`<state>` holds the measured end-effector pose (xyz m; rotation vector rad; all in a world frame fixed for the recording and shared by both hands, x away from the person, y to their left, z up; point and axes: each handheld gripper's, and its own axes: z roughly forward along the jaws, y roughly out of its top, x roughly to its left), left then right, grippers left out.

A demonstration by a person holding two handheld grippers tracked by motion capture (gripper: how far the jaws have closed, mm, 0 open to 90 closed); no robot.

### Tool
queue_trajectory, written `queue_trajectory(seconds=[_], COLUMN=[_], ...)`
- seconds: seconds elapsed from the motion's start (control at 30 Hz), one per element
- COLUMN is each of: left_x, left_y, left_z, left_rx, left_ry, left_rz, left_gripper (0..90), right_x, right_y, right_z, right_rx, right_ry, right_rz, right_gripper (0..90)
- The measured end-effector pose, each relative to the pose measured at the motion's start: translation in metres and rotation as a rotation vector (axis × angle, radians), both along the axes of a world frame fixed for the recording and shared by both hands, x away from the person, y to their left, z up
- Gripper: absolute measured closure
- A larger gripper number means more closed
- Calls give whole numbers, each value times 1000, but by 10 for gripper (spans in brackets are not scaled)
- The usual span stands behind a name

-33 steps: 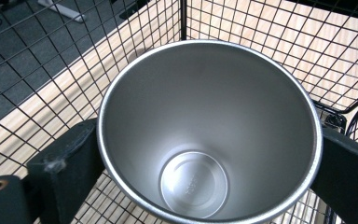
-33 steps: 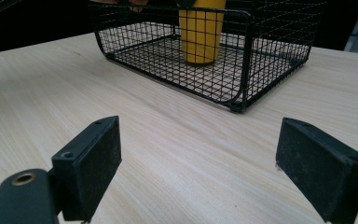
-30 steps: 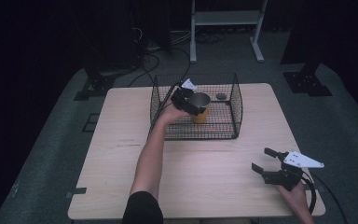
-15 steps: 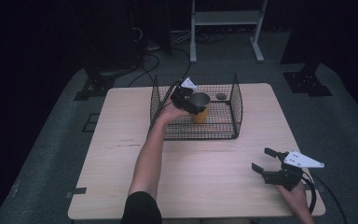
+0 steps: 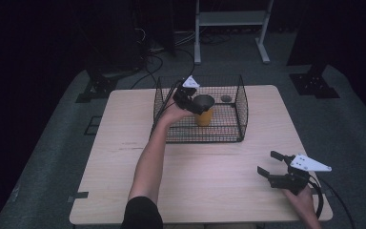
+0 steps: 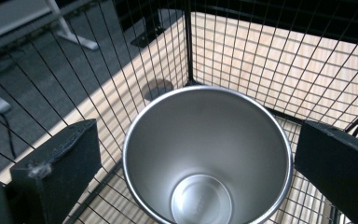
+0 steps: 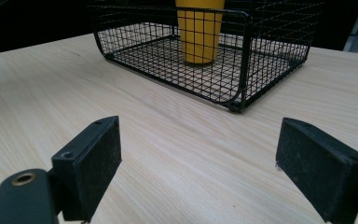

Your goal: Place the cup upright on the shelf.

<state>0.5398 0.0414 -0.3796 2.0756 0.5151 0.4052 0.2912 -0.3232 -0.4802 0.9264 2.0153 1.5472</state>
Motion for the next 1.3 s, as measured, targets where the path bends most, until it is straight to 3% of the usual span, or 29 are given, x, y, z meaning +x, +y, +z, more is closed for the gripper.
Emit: queue_trajectory(seconds=[0.23,0.43,1.3], left_x=[-5,-10,-60], left_y=[-4,-3,22], left_z=[11,18,33], left_rx=[-36,-40,-106], left_ry=[-35,-45,-79], left_rz=[-22,-30,-68], left_gripper=[0,0,0], right_x=[0,1,0], right_y=[-2,-2,-2], right_z=[0,0,0], right_rx=[18,17,24], right_ry=[2,-1,0], right_rz=[-7,-5,-24], right_gripper=[131,131,132])
